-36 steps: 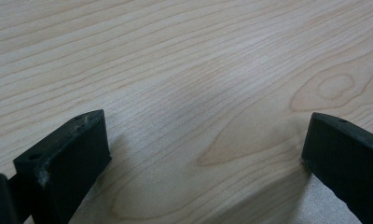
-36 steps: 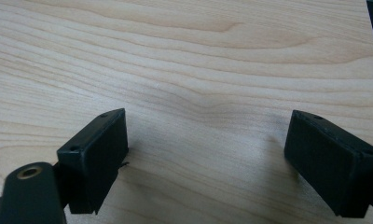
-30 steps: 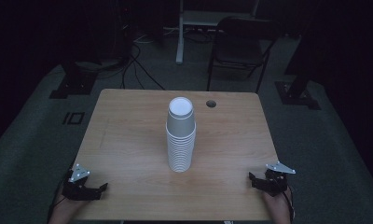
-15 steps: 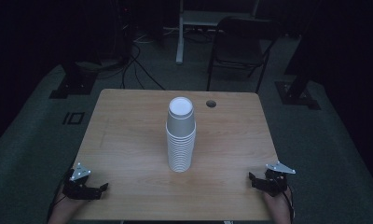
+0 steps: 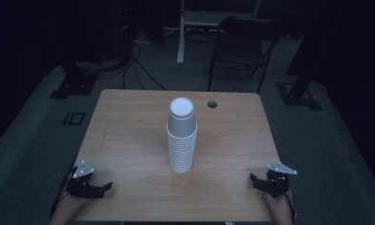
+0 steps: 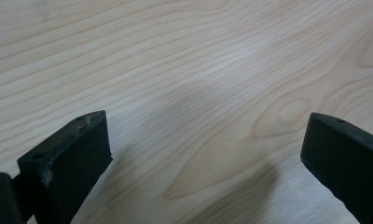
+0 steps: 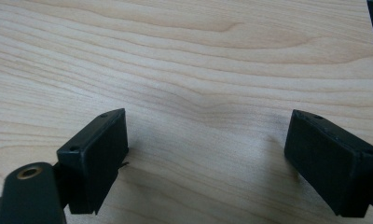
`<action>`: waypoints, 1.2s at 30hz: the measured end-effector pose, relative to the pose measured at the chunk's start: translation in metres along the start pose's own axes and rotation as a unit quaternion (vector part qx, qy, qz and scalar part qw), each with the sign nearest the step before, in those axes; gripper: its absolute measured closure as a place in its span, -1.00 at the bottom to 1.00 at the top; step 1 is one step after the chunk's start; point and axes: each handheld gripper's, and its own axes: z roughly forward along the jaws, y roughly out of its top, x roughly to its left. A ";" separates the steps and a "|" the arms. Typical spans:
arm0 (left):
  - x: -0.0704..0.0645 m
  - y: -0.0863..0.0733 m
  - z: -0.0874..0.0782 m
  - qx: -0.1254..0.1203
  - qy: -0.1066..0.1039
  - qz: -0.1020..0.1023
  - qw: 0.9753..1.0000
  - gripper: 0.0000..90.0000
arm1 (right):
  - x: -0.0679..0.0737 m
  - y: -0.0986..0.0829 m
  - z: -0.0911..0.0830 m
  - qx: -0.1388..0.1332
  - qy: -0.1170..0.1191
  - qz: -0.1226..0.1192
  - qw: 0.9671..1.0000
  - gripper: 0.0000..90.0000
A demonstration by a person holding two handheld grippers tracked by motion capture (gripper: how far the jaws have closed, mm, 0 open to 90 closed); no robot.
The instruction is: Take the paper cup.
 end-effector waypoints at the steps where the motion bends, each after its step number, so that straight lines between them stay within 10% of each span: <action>1: 0.000 0.002 0.000 0.001 -0.007 0.002 1.000 -0.96 | 0.000 0.000 0.000 0.000 0.000 0.000 1.000 -0.72; 36: -0.045 0.083 -0.003 -0.047 -0.087 0.068 0.993 -0.96 | 0.000 0.000 0.000 0.000 0.001 -0.001 1.000 -0.71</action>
